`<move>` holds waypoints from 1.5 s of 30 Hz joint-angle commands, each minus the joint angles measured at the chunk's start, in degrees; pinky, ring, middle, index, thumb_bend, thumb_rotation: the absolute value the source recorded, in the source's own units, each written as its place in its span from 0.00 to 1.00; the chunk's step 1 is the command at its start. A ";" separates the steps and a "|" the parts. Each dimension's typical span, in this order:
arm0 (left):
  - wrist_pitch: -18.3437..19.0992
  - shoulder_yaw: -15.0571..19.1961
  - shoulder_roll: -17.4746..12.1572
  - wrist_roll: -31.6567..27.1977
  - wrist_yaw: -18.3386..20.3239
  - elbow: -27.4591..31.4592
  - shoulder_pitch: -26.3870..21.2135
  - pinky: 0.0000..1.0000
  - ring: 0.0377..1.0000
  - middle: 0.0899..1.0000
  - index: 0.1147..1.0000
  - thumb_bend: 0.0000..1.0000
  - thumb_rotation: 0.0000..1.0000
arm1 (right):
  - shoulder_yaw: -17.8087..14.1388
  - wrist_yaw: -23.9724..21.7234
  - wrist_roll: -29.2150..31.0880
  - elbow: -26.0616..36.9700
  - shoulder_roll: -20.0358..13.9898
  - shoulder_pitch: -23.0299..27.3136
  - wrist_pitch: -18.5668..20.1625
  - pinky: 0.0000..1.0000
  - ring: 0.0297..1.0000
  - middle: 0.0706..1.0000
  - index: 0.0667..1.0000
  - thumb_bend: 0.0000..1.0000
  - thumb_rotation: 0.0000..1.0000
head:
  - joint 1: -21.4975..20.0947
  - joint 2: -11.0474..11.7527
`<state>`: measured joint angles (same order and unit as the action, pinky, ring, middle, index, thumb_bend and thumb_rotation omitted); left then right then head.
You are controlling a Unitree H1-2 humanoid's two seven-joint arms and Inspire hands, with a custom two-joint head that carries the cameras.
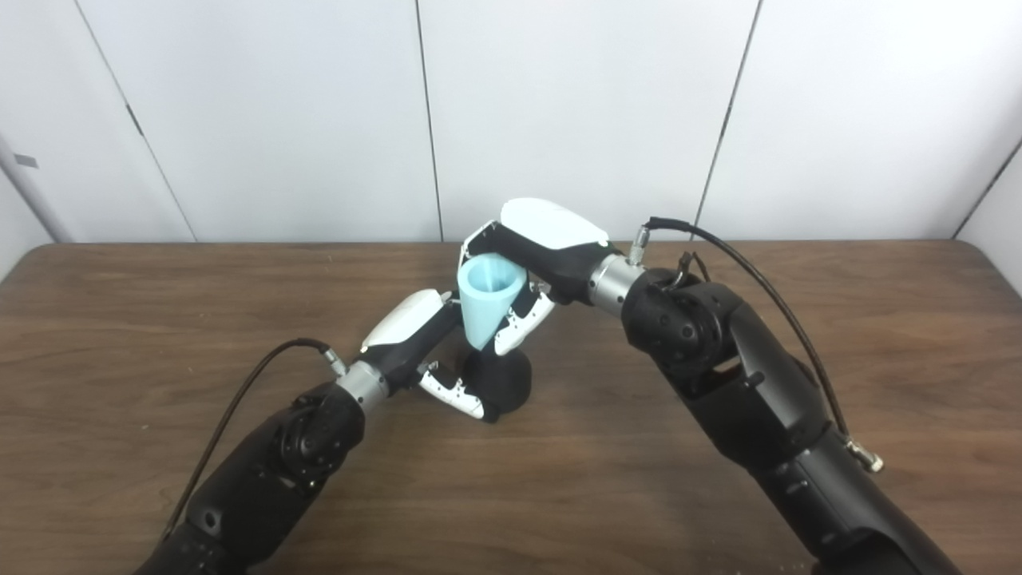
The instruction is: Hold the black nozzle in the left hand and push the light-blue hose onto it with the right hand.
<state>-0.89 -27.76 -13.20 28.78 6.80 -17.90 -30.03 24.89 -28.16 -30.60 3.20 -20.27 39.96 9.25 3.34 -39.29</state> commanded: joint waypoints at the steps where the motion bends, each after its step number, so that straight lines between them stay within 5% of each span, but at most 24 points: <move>1: 2.68 -1.79 -0.09 1.48 4.55 -1.54 2.32 1.00 0.63 0.46 0.40 0.52 0.00 | 1.46 -2.93 -0.99 -0.76 -0.92 -1.93 1.28 0.40 0.43 0.45 0.45 0.52 0.00 | 0.01 -0.08; 14: 2.73 -1.84 0.30 1.79 4.41 -1.79 2.23 1.00 0.63 0.46 0.40 0.52 0.00 | 0.95 -3.40 -0.19 0.67 -1.34 -1.81 1.64 0.37 0.41 0.43 0.47 0.52 0.00 | -0.14 0.42; 17: 2.37 -1.85 0.43 1.83 4.10 -2.39 2.21 1.00 0.63 0.46 0.40 0.52 0.00 | 0.07 -2.54 -1.05 3.74 -1.48 -1.70 2.69 0.38 0.41 0.51 0.68 0.52 0.00 | -0.12 1.48; 18: 2.21 -1.84 0.48 1.83 3.96 -2.64 2.22 1.00 0.63 0.46 0.40 0.52 0.00 | -0.12 -1.43 -2.51 4.39 -1.59 -1.66 2.56 0.41 0.54 0.68 0.79 0.72 0.09 | -0.12 1.48; 20: 1.98 -1.82 0.55 1.84 3.76 -3.03 2.21 1.00 0.63 0.46 0.40 0.52 0.00 | -0.45 -0.13 -4.59 4.96 -1.60 -1.60 2.30 0.46 0.72 0.86 0.91 0.94 0.22 | -0.20 1.89; 23: 1.51 -1.79 0.73 1.83 3.44 -3.88 2.04 1.00 0.63 0.46 0.40 0.52 0.00 | -1.52 1.41 -6.46 4.79 -1.44 -1.13 1.60 0.58 0.83 0.94 0.97 1.00 0.30 | -0.22 2.22; 34: 0.98 -1.57 0.76 1.74 3.32 -4.83 1.80 1.00 0.63 0.46 0.40 0.52 0.00 | -3.83 -6.14 -6.78 7.99 -1.68 0.37 9.89 0.77 0.99 1.00 1.00 1.00 0.37 | -0.68 2.18; 45: 1.43 -1.88 0.53 1.95 4.25 -4.48 1.73 1.00 0.63 0.45 0.41 0.52 0.00 | -8.22 -3.60 2.11 10.39 -2.69 -0.15 0.49 0.80 1.00 1.00 1.00 1.00 0.39 | -1.08 1.97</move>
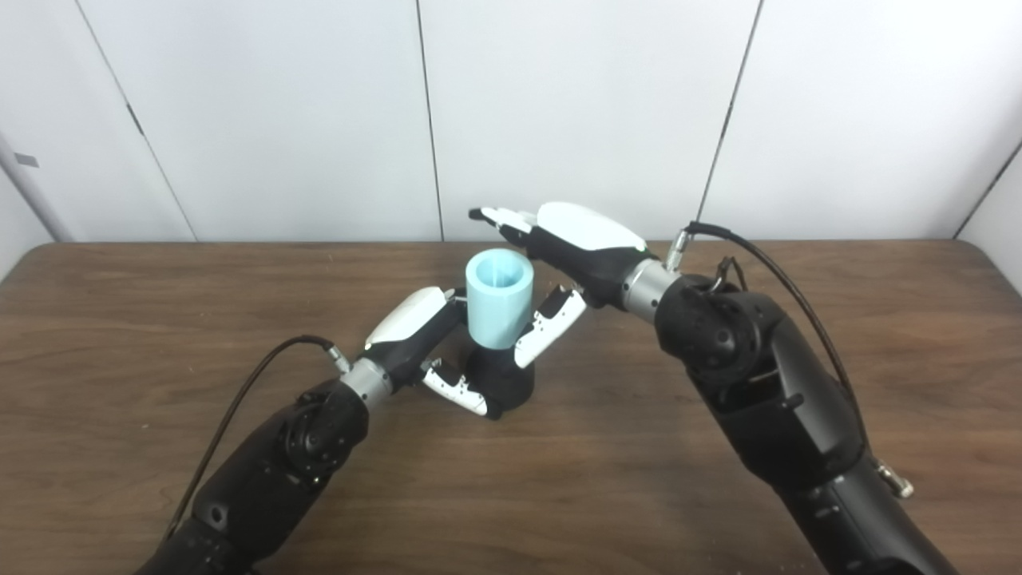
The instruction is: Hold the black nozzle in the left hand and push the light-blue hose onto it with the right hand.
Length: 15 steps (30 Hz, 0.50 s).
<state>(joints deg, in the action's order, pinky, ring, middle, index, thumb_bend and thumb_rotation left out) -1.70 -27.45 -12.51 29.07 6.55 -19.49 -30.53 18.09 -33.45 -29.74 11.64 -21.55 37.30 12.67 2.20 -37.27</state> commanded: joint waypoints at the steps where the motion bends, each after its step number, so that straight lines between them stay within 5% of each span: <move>1: 2.24 -2.21 -0.21 1.68 4.54 -2.80 2.25 1.00 0.63 0.45 0.41 0.52 0.00 | -1.68 1.68 1.80 2.06 -1.50 2.56 -3.75 0.80 1.00 1.00 1.00 1.00 0.38 | 0.07 -0.06; 4: 1.84 -2.26 -0.41 1.78 4.41 -3.05 2.21 1.00 0.62 0.45 0.41 0.52 0.00 | -2.19 -0.57 5.24 3.82 -2.79 3.16 -5.34 0.84 1.00 1.00 1.00 1.00 0.43 | 0.16 -0.04; 9: 1.76 -2.19 -0.57 1.75 4.36 -3.20 2.13 1.00 0.62 0.45 0.41 0.52 0.00 | -2.11 -4.08 9.52 7.27 -4.66 3.57 -5.04 0.95 1.00 1.00 1.00 0.96 0.68 | 0.07 -0.01; 15: 1.88 -2.39 -0.51 2.06 4.31 -3.32 1.87 1.00 0.62 0.45 0.41 0.52 0.00 | -1.47 -5.85 10.40 8.09 -6.43 3.47 -6.89 1.00 1.00 1.00 1.00 0.91 0.75 | 0.30 0.17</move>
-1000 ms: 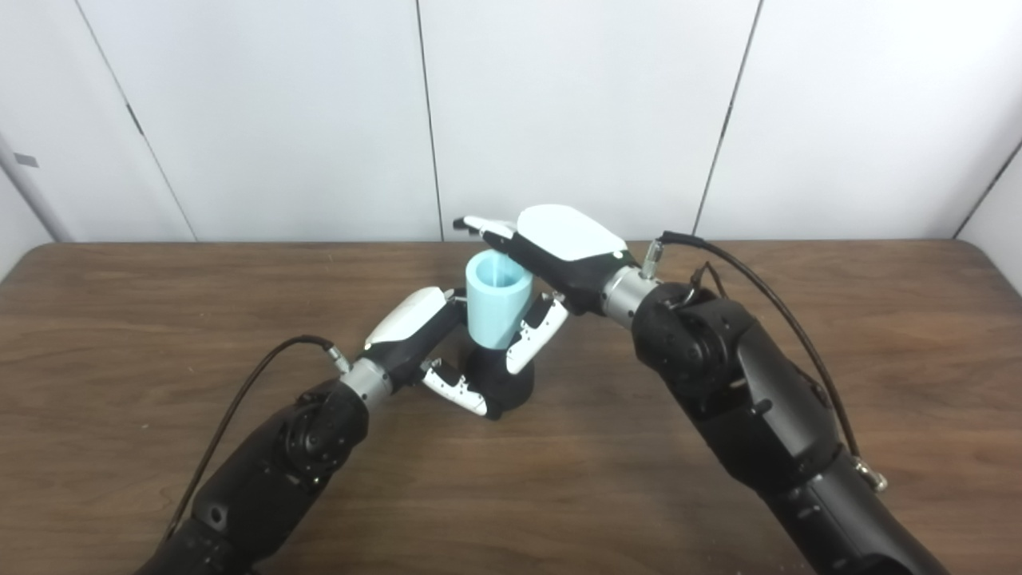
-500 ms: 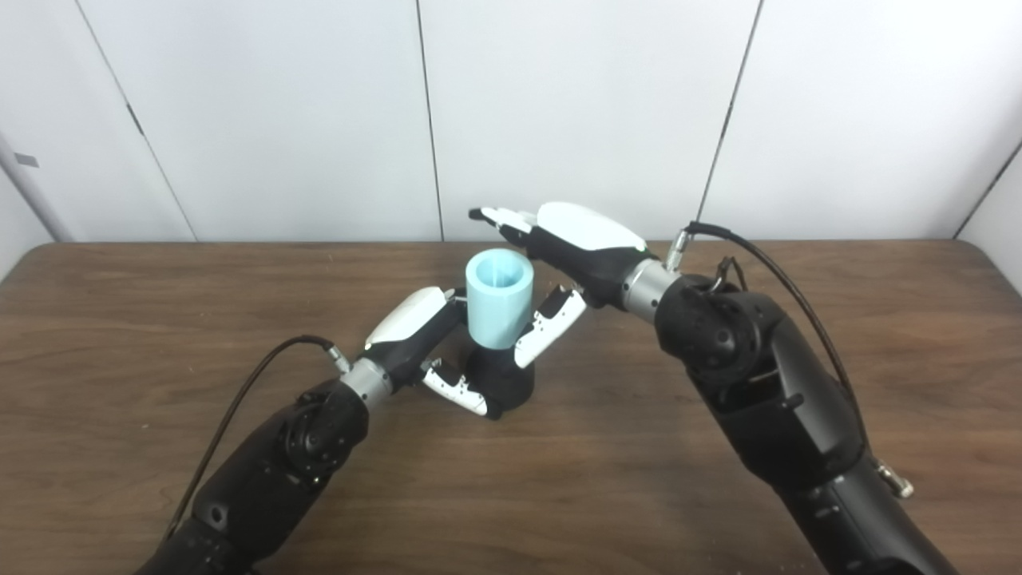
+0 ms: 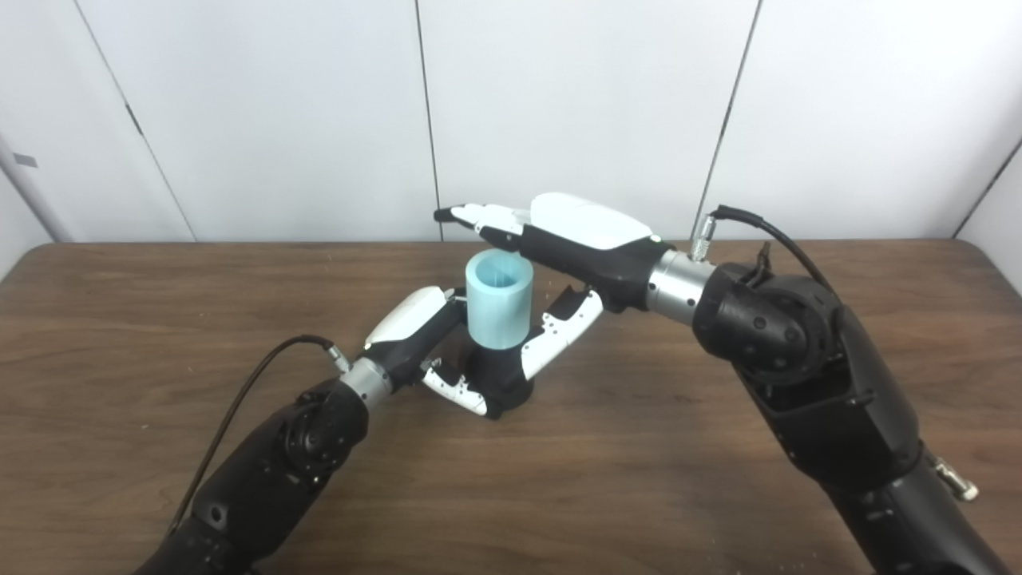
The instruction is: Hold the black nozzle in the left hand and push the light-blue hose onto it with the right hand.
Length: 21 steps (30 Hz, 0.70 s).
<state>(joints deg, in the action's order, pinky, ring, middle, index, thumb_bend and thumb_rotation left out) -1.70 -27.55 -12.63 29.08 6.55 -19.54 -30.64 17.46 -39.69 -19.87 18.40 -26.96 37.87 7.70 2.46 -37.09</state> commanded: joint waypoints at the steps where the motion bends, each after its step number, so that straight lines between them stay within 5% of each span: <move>1: 1.99 -2.28 -0.38 2.02 4.36 -3.17 1.99 1.00 0.62 0.45 0.41 0.52 0.00 | -0.72 0.11 0.69 1.10 -1.25 2.83 -2.06 1.00 1.00 1.00 1.00 0.91 0.75 | 0.04 -0.01; 9: 1.72 -2.26 -0.83 2.11 4.16 -2.91 2.47 1.00 0.62 0.46 0.41 0.52 0.00 | 0.23 -2.76 1.12 1.26 -2.14 2.16 -1.46 1.00 1.00 1.00 1.00 0.87 0.90 | 0.10 -0.19; 21: 1.89 -2.45 -0.80 2.15 4.37 -2.90 2.44 1.00 0.63 0.45 0.41 0.52 0.00 | 2.65 -3.52 -1.99 -0.17 -2.44 1.51 -2.66 1.00 1.00 1.00 1.00 0.88 0.90 | -0.09 -0.32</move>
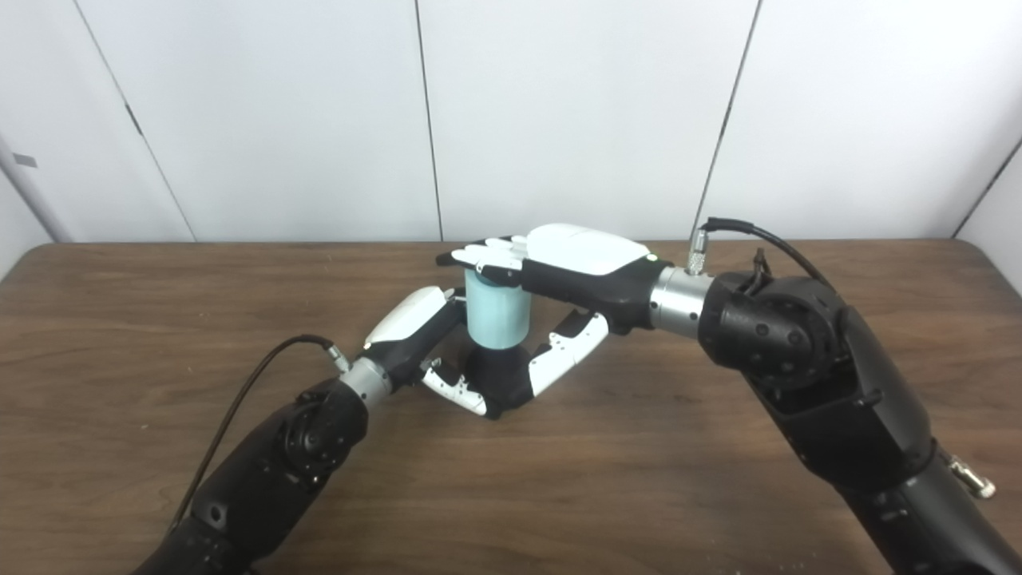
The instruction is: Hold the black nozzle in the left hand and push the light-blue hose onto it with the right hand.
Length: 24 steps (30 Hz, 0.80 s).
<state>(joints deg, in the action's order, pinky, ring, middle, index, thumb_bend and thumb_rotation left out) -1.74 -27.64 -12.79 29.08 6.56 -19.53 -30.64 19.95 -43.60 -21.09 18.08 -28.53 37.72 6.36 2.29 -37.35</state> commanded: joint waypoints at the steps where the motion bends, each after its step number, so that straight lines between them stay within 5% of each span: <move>1: 2.01 -2.38 -0.61 2.17 4.39 -2.80 2.46 1.00 0.63 0.45 0.41 0.52 0.00 | 0.47 0.46 -1.37 -0.04 -0.87 1.48 -1.85 1.00 1.00 1.00 1.00 0.88 0.89 | 0.08 -0.05; 10: 1.96 -2.40 -0.59 2.09 4.34 -2.62 2.63 1.00 0.63 0.45 0.41 0.52 0.00 | 4.26 -0.31 -8.42 -0.61 -1.82 0.82 -6.19 1.00 1.00 1.00 1.00 0.89 0.89 | 0.17 -0.18; 24: 2.46 -2.25 -0.10 2.00 4.17 -2.73 2.51 1.00 0.62 0.45 0.41 0.52 0.00 | 4.91 1.33 -15.44 0.47 -2.76 -2.51 -11.45 1.00 1.00 1.00 1.00 0.89 0.88 | 0.25 -0.28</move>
<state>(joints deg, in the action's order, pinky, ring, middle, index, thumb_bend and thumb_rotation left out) -1.71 -27.71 -12.74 29.09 6.56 -19.48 -30.60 23.92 -39.98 -36.00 18.18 -29.42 36.57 -4.66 2.46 -37.62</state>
